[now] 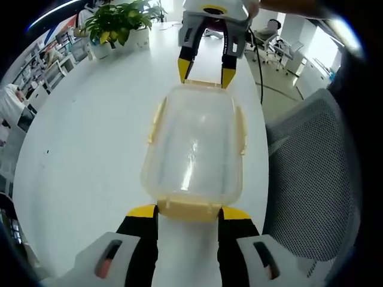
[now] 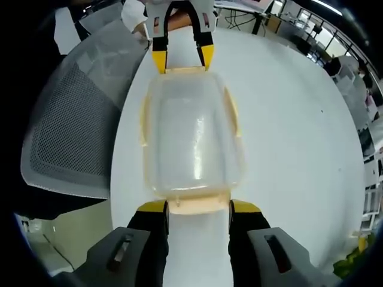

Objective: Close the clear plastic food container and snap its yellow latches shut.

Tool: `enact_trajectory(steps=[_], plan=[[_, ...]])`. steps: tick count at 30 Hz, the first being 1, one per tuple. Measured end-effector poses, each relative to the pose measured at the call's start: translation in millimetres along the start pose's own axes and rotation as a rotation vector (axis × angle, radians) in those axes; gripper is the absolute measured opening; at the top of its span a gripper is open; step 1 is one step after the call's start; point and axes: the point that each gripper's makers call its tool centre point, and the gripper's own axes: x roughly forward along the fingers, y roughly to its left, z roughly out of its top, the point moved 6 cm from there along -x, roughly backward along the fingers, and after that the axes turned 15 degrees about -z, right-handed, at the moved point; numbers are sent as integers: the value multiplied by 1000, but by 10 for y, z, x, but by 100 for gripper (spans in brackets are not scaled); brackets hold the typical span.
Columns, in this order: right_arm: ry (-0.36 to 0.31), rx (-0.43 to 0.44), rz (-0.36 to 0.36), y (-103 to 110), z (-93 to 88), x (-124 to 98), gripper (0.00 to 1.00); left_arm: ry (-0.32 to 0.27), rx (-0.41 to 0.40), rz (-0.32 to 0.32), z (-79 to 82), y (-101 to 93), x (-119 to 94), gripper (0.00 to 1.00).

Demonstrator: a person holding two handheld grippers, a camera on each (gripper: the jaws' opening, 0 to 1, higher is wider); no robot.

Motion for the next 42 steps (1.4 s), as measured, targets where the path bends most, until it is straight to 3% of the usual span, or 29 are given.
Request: enact_trajectory(steps=[10,15,18,27,30,34,37,39,40,42], plan=[[-40,-4,17,15,-48,4,37,-13,27,-11,-1,15,17,33],[-23,-44,18,66,-116,32,34,-57,8,-23,-6,8,25,30],[-36,-17,21,92,-120,37,41,-57,4,-13,-8,4,30,36],[-34,12,16,40,-130,11,36,-62,-3,-13,-18,22,17,35],[-46,96,37,33,-116,-20,37,-72,-29,-15,-27,4,-4,35],[-50,239,45,-27,-131,-130,36,-135,-181,-60,-62,-69,-75,35],[-74,377,88,-5,-127,-209,35,-193,-273,-30,-115,-44,-139,35],[-89,489,90,-6,-124,-230,31,-273,-349,-43,-111,-55,-169,35],[-112,543,73,-15,-110,-231,32,-353,-425,-72,-76,-76,-182,36],[-122,624,79,6,-105,-226,34,-437,-538,-103,-60,-82,-189,35]])
